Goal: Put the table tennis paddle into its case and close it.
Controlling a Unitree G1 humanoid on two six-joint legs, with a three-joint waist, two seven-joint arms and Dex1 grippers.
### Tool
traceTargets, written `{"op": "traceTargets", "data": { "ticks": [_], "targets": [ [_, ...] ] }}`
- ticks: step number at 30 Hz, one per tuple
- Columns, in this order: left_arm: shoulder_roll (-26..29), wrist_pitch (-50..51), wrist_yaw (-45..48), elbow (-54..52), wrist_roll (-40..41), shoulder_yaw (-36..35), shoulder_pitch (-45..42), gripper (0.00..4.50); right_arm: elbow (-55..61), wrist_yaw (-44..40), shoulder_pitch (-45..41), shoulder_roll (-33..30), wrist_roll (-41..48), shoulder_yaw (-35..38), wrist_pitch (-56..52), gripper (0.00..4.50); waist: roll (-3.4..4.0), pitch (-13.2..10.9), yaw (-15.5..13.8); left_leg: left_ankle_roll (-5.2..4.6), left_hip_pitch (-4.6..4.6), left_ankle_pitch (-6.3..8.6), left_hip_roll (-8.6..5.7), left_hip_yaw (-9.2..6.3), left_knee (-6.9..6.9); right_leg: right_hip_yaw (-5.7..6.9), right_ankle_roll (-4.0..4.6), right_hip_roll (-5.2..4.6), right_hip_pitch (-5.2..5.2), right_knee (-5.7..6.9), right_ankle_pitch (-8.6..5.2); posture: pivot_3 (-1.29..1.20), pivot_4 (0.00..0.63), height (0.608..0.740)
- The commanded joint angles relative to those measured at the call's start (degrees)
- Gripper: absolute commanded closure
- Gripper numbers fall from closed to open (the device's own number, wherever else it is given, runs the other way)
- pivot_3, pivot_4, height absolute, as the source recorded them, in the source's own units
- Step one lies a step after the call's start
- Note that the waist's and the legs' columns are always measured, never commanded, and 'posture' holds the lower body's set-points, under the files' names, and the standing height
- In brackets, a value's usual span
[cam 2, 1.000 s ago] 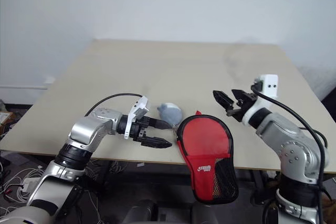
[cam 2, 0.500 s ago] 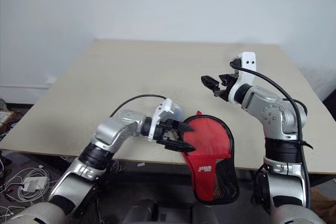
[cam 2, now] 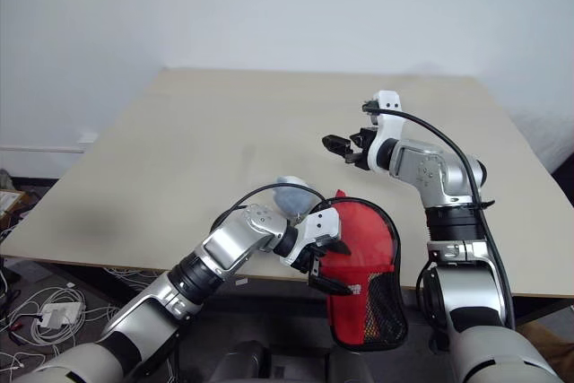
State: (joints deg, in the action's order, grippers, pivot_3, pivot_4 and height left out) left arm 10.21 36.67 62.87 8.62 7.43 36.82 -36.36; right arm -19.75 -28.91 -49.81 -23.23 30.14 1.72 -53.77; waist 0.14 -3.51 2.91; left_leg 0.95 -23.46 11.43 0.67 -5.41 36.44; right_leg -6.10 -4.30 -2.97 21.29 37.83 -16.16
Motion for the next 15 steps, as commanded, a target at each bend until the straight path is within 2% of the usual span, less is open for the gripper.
{"op": "traceTargets", "data": {
  "ticks": [1, 15],
  "targets": [
    [0.4, 1.5, -1.1, 2.3, -1.7, 1.7, 1.6, 0.0, -2.1, -5.2, -4.0, 0.5, 0.2, -1.8, -2.8, 0.19, 0.0, 0.0, 0.0, 0.0, 0.0, 0.0, 0.0, -0.01, 0.01, 0.02, 0.0, 0.0, 0.0, 0.0, 0.0, 0.0, 0.0, 0.74],
    [-0.4, 0.1, -1.6, 3.9, -1.8, 1.2, 0.9, 0.0, -10.0, -18.6, -6.7, 3.7, -2.6, -10.5, -7.6, 0.19, 0.01, 0.0, 0.0, 0.01, 0.0, 0.0, 0.0, -0.06, 0.06, 0.09, -0.11, 0.0, -0.03, 0.0, -0.05, 0.0, 0.0, 0.74]
  ]
}}
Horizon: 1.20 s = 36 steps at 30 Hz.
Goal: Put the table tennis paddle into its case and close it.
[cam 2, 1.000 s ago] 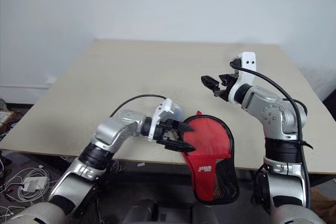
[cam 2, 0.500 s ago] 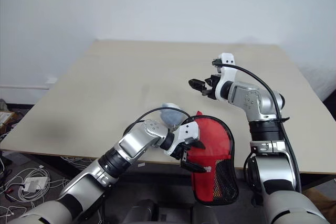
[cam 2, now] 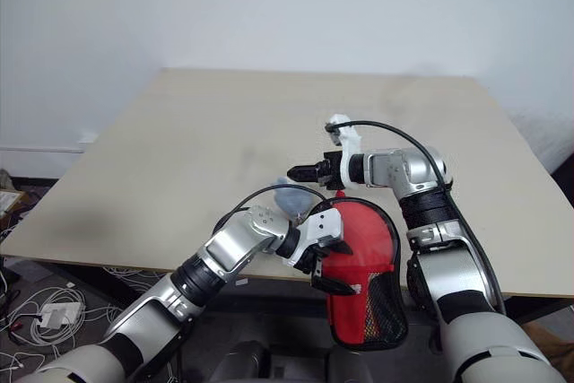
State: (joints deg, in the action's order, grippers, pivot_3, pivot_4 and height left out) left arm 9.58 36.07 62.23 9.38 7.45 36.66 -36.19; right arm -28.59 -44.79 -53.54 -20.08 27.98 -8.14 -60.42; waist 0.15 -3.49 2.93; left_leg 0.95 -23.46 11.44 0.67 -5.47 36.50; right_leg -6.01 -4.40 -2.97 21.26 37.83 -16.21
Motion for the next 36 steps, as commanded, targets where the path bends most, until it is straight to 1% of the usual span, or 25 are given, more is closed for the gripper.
{"op": "traceTargets", "data": {
  "ticks": [1, 3, 8, 12, 15, 18, 21, 24, 25, 27, 31, 33, 36],
  "targets": [
    [0.1, 0.6, -1.0, 3.3, -1.9, 1.3, 0.7, 0.0, -2.2, -3.6, -3.3, 0.9, -0.5, -1.1, -1.7, 0.19, 0.0, 0.0, 0.0, 0.0, 0.0, 0.0, 0.0, 0.0, 0.0, 0.0, 0.0, 0.0, 0.0, 0.0, 0.0, 0.0, 0.0, 0.74],
    [0.0, 0.5, -1.2, 3.5, -1.8, 1.1, 0.7, 0.0, -3.9, -5.1, -3.8, 1.3, -1.3, -2.2, -1.8, 0.19, 0.0, 0.0, 0.0, 0.0, 0.0, 0.0, 0.0, -0.01, 0.01, 0.01, 0.0, 0.0, 0.0, 0.01, 0.01, 0.0, 0.0, 0.74],
    [-0.6, 0.0, -1.5, 4.5, -1.9, 0.4, 0.4, 0.0, -11.4, -6.5, -4.6, 3.9, -8.0, -7.0, 3.3, 0.19, 0.01, 0.1, 0.1, 0.0, 0.01, 0.0, 0.0, -0.05, 0.03, 0.06, -0.01, 0.0, -0.01, 0.01, 0.0, 0.0, 0.0, 0.74],
    [-0.8, -0.8, -1.5, 5.2, -2.4, 0.1, 0.1, 0.0, -13.7, -8.1, -4.1, 4.9, -11.8, -9.2, 6.2, 0.19, -0.02, 0.2, 0.0, 0.01, 0.01, 0.0, 0.0, -0.07, 0.06, 0.08, -0.11, 0.0, -0.04, 0.02, -0.05, 0.0, 0.0, 0.74],
    [-0.9, -1.0, -1.5, 5.5, -2.4, 0.0, -0.1, 0.0, -14.3, -7.6, -4.2, 5.4, -13.1, -8.0, 8.5, 0.76, -0.03, 0.3, 0.0, 0.01, 0.01, 0.0, 0.0, -0.09, 0.07, 0.1, -0.12, 0.0, -0.06, 0.02, -0.05, 0.0, 0.0, 0.74],
    [-0.9, -1.1, -1.5, 5.8, -2.5, -0.1, -0.2, 0.0, -15.8, -5.4, -5.5, 5.7, -12.8, -4.0, 10.2, 1.79, -0.03, 0.3, 0.0, 0.02, 0.01, 0.0, 0.0, -0.13, 0.08, 0.14, -0.13, 0.0, -0.07, 0.03, -0.05, 0.0, 0.0, 0.74],
    [-0.9, -1.2, -1.6, 6.1, -2.6, 0.0, -0.3, 0.0, -18.3, -2.2, -7.1, 6.0, -10.9, 1.6, 11.2, 2.83, -0.02, 0.3, 0.1, 0.02, 0.01, 0.0, 0.0, -0.13, 0.08, 0.13, -0.06, 0.0, -0.07, 0.03, -0.01, 0.0, 0.0, 0.74],
    [-0.9, -1.6, -1.5, 6.6, -2.8, 0.3, -0.6, 0.0, -19.2, 1.0, -7.8, 6.3, -10.7, 5.7, 12.8, 3.71, -0.01, 0.3, 0.2, 0.02, 0.01, 0.0, 0.0, -0.13, 0.06, 0.13, 0.1, 0.0, -0.04, 0.06, 0.09, 0.0, 0.0, 0.74],
    [-1.0, -1.7, -1.4, 6.8, -2.9, 0.4, -0.7, 0.0, -19.6, 2.9, -8.2, 6.5, -10.6, 7.3, 13.8, 3.94, -0.01, 0.3, 0.2, 0.02, 0.01, 0.0, 0.0, -0.13, 0.06, 0.13, 0.1, 0.0, -0.04, 0.06, 0.09, 0.0, 0.0, 0.74],
    [-1.1, -2.1, -1.2, 7.1, -3.0, 0.6, -1.0, 0.0, -21.0, 6.9, -8.9, 6.7, -10.3, 10.8, 15.9, 4.18, 0.0, 0.3, 0.2, 0.02, 0.01, -0.01, 0.0, -0.12, 0.05, 0.13, 0.11, 0.0, -0.03, 0.06, 0.09, 0.0, 0.0, 0.74],
    [-1.5, -2.7, -1.0, 8.3, -3.2, 0.7, -1.7, 0.0, -22.6, 13.4, -9.0, 5.9, -11.1, 14.8, 19.9, 4.18, 0.0, 0.3, 0.2, 0.02, 0.01, -0.01, 0.0, -0.12, 0.04, 0.12, 0.11, 0.0, -0.03, 0.05, 0.09, 0.0, 0.0, 0.74],
    [-1.7, -2.9, -0.9, 8.8, -3.2, 0.7, -1.9, 0.0, -22.3, 15.8, -8.2, 5.2, -12.0, 15.5, 21.8, 4.18, 0.0, 0.3, 0.2, 0.02, 0.01, -0.01, -0.01, -0.1, 0.05, 0.1, 0.11, 0.0, -0.03, 0.05, 0.1, 0.0, 0.0, 0.74],
    [-2.0, -3.4, -0.8, 9.6, -3.5, 0.6, -2.3, 0.0, -20.7, 17.1, -6.5, 3.7, -13.2, 15.3, 23.0, 4.18, 0.01, 0.3, 0.2, 0.02, 0.0, -0.01, -0.01, -0.09, 0.04, 0.09, 0.11, 0.0, -0.02, 0.05, 0.09, 0.0, 0.0, 0.74]
  ]
}}
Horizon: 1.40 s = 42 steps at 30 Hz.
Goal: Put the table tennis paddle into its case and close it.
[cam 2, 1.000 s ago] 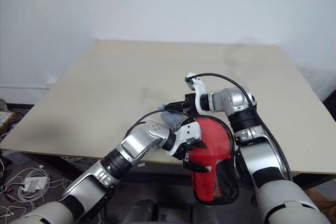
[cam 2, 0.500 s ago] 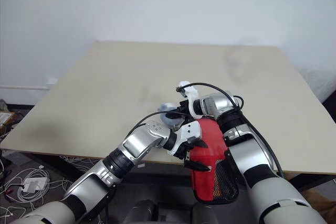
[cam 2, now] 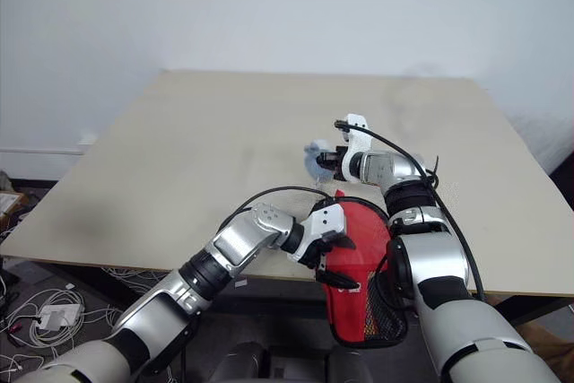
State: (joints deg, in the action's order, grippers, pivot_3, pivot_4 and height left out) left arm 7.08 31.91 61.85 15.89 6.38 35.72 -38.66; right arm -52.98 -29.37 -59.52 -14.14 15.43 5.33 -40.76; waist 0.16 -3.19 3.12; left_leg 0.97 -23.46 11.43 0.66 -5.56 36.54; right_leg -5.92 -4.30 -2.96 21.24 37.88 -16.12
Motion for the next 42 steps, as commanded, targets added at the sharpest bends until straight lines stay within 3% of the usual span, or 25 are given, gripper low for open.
{"op": "traceTargets", "data": {
  "ticks": [1, 12, 15, 25, 30, 36, 42],
  "targets": [
    [0.3, 0.6, -0.4, 3.4, -2.5, 1.5, 0.1, 0.0, 4.3, 2.1, 0.1, -2.8, -0.6, 2.1, 3.0, 4.18, 0.0, 0.0, 0.0, 0.0, 0.0, 0.0, 0.0, 0.01, 0.01, 0.0, 0.0, 0.0, 0.0, 0.0, 0.0, 0.0, 0.0, 0.74],
    [-1.6, -0.5, -0.6, 7.2, -3.1, 0.1, -1.5, 0.0, 20.9, 13.0, 8.8, -13.6, 2.3, 12.8, -11.8, 4.18, 0.12, 0.0, -0.1, -0.01, -0.03, 0.0, -0.02, 0.04, -0.02, -0.07, -0.15, 0.0, 0.03, -0.02, -0.09, 0.0, 0.0, 0.74],
    [-2.2, -0.6, -0.8, 8.2, -3.0, -0.4, -1.8, 0.0, 30.3, 16.0, 14.4, -15.7, 4.0, 17.3, -19.4, 4.18, 0.16, 0.0, -0.3, -0.01, -0.03, 0.0, -0.02, 0.1, -0.02, -0.14, -0.19, -0.01, 0.05, -0.02, -0.11, 0.0, 0.0, 0.74],
    [-3.7, -1.6, 0.6, 10.8, -3.3, -0.2, -2.9, 0.0, 61.2, 21.9, 33.6, -11.0, 8.1, 28.4, -37.3, 4.18, 0.24, 0.0, -0.4, -0.02, -0.05, 0.01, -0.03, 0.17, 0.03, -0.22, -0.28, -0.01, 0.03, -0.06, -0.17, 0.0, 0.0, 0.74],
    [-4.3, -2.2, 1.6, 12.4, -3.5, 0.1, -3.6, 0.0, 75.6, 20.9, 40.6, -9.4, 10.2, 34.2, -45.2, 4.18, 0.25, 0.1, -0.7, -0.02, -0.08, 0.01, -0.03, 0.17, 0.04, -0.22, -0.29, -0.01, 0.02, -0.09, -0.17, 0.0, 0.0, 0.74],
    [-5.4, -3.6, 2.6, 14.5, -3.9, 0.4, -4.5, 0.0, 83.9, 18.6, 48.6, -9.9, 10.2, 41.7, -51.3, 4.18, 0.25, 0.1, -1.1, -0.02, -0.09, 0.02, -0.04, 0.17, 0.03, -0.22, -0.29, -0.03, 0.03, -0.12, -0.18, 0.0, 0.0, 0.74],
    [-6.4, -4.6, 3.3, 16.1, -4.2, 0.6, -4.8, 0.0, 95.5, 10.1, 63.7, -10.4, 19.7, 43.2, -51.7, 4.19, 0.24, 0.1, -2.0, -0.02, -0.09, 0.02, -0.04, 0.14, -0.02, -0.19, -0.31, -0.03, 0.05, -0.16, -0.21, 0.0, 0.0, 0.74]
  ]
}}
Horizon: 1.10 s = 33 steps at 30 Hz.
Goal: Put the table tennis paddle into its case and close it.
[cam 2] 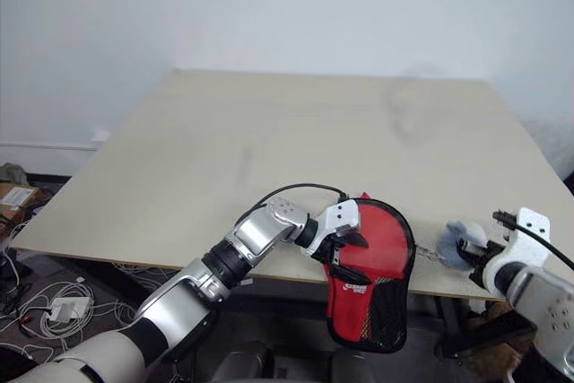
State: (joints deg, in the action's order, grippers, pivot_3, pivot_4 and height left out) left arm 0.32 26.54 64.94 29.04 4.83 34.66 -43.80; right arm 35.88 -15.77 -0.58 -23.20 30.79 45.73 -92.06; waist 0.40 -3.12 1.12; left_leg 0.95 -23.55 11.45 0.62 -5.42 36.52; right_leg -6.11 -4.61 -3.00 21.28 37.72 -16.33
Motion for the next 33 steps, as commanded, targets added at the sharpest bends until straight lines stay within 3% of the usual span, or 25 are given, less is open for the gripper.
{"op": "traceTargets", "data": {
  "ticks": [1, 14, 18, 24, 33],
  "targets": [
    [0.2, 0.7, 0.4, 3.1, -2.7, 1.7, 0.3, 0.0, 8.2, -4.8, 7.0, -1.5, 6.1, 3.1, -0.4, 4.19, -0.01, 0.0, 0.0, 0.0, 0.0, 0.0, 0.0, 0.01, -0.01, -0.01, 0.0, 0.0, 0.0, -0.01, -0.01, 0.0, 0.0, 0.74],
    [-0.5, 0.7, 1.2, 3.2, -3.8, 1.5, 0.9, 0.0, 18.0, -20.1, 31.0, -10.5, 15.9, 3.8, 6.5, 4.2, -0.29, 0.0, 0.0, 0.04, 0.02, 0.05, 0.0, 0.01, 0.08, 0.05, 0.13, -0.07, 0.01, -0.1, -0.11, 0.0, 0.0, 0.74],
    [-0.6, 1.0, 1.1, 3.4, -3.8, 1.2, 0.9, 0.0, 19.6, -25.3, 39.6, -14.0, 14.5, 4.2, 15.8, 4.2, -0.4, 0.1, 0.0, 0.06, 0.03, 0.09, 0.0, 0.01, 0.09, 0.05, 0.11, -0.08, 0.02, -0.13, -0.13, 0.0, 0.0, 0.74],
    [-0.7, 0.7, 0.9, 3.8, -3.9, 0.8, 0.6, 0.0, 22.1, -34.2, 54.0, -14.5, 10.8, 1.3, 30.9, 4.2, -0.62, 0.1, 0.1, 0.24, 0.02, 0.25, 0.0, 0.0, 0.13, 0.11, 0.07, -0.12, 0.01, -0.18, -0.17, 0.0, 0.0, 0.74],
    [-0.8, 0.1, 0.5, 4.9, -4.3, -0.2, 0.0, 0.0, 20.0, -34.7, 59.3, -14.6, 6.8, -5.0, 40.3, 4.2, -0.86, 0.3, 0.1, 0.34, 0.02, 0.33, 0.01, -0.01, 0.14, 0.13, 0.07, -0.16, 0.01, -0.2, -0.18, 0.0, 0.0, 0.74]
  ]
}}
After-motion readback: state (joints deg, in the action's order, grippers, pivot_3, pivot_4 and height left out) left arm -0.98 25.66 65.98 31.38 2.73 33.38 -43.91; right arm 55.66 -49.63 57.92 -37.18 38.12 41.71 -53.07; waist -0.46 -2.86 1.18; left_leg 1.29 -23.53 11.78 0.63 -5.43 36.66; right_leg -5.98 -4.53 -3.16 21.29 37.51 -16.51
